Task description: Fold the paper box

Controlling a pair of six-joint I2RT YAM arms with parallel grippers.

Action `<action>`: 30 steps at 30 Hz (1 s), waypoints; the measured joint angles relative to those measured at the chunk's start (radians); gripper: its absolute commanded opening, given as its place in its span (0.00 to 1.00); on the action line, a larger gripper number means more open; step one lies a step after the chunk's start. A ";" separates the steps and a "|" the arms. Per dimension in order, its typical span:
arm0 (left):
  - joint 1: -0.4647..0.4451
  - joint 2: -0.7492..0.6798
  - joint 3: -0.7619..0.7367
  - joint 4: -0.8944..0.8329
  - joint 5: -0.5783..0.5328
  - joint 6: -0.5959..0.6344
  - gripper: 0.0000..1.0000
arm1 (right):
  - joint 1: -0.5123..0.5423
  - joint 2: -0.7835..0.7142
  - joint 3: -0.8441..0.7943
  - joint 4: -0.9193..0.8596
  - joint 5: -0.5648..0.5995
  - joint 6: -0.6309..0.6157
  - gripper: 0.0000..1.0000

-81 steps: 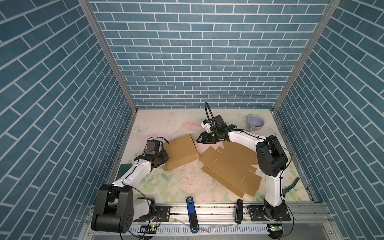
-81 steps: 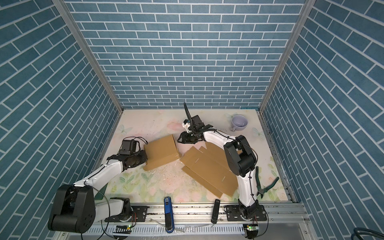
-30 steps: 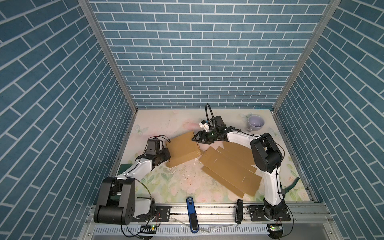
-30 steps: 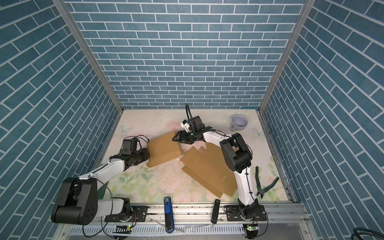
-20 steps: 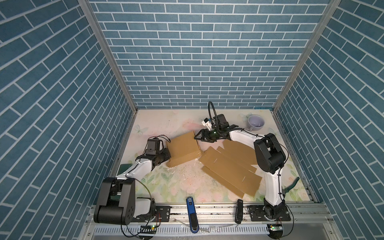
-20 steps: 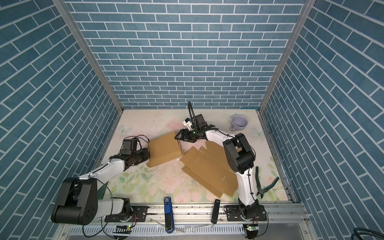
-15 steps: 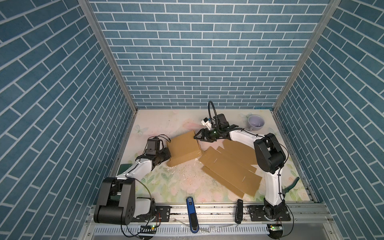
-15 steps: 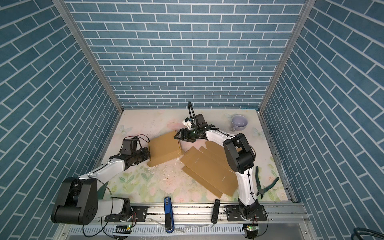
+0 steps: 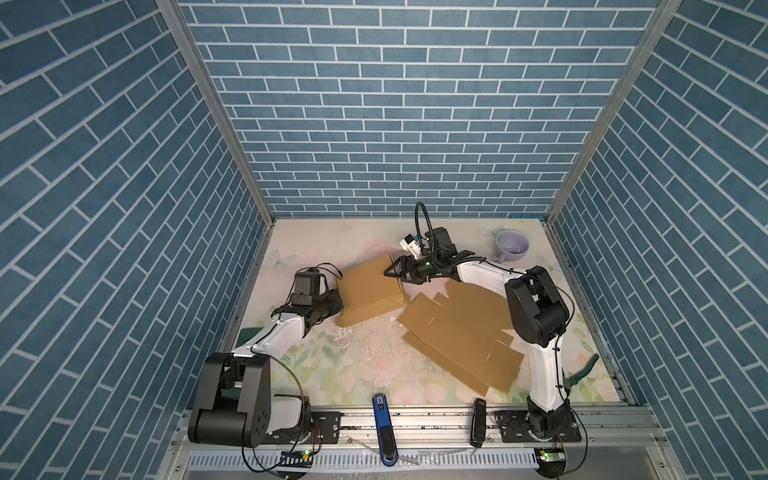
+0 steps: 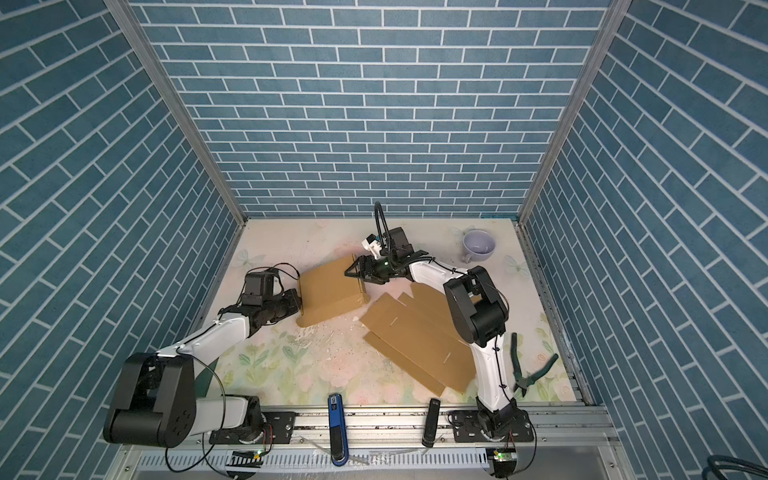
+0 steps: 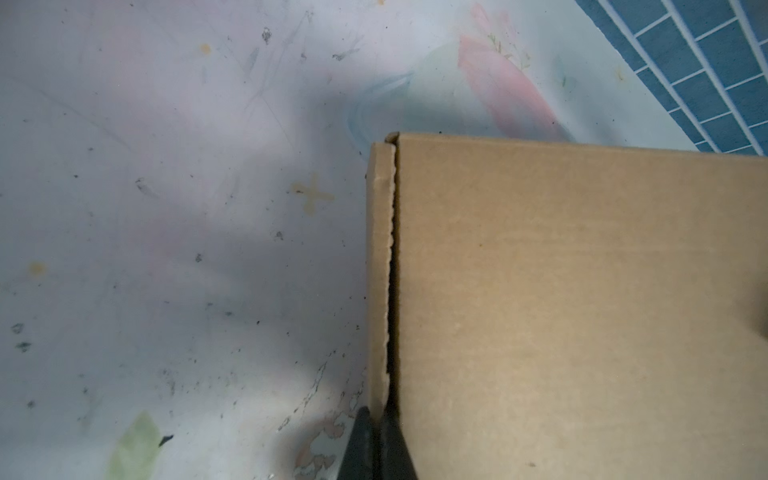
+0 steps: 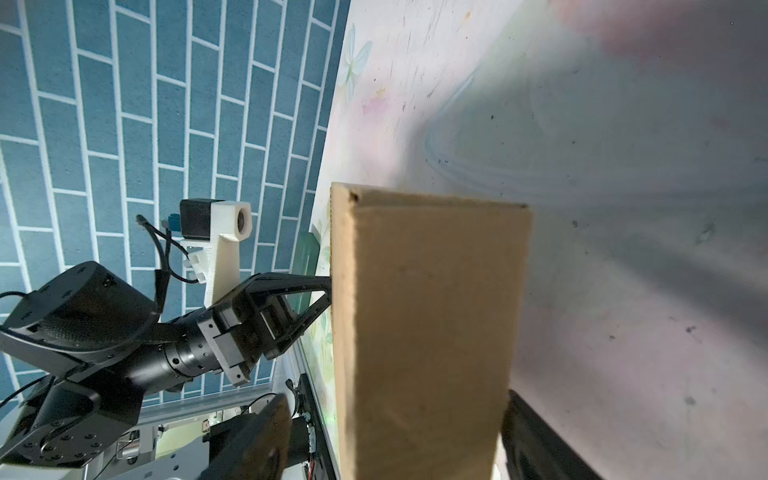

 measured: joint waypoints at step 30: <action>-0.115 0.150 0.153 -0.017 -0.112 0.010 0.10 | 0.019 0.000 -0.047 0.105 0.026 0.106 0.62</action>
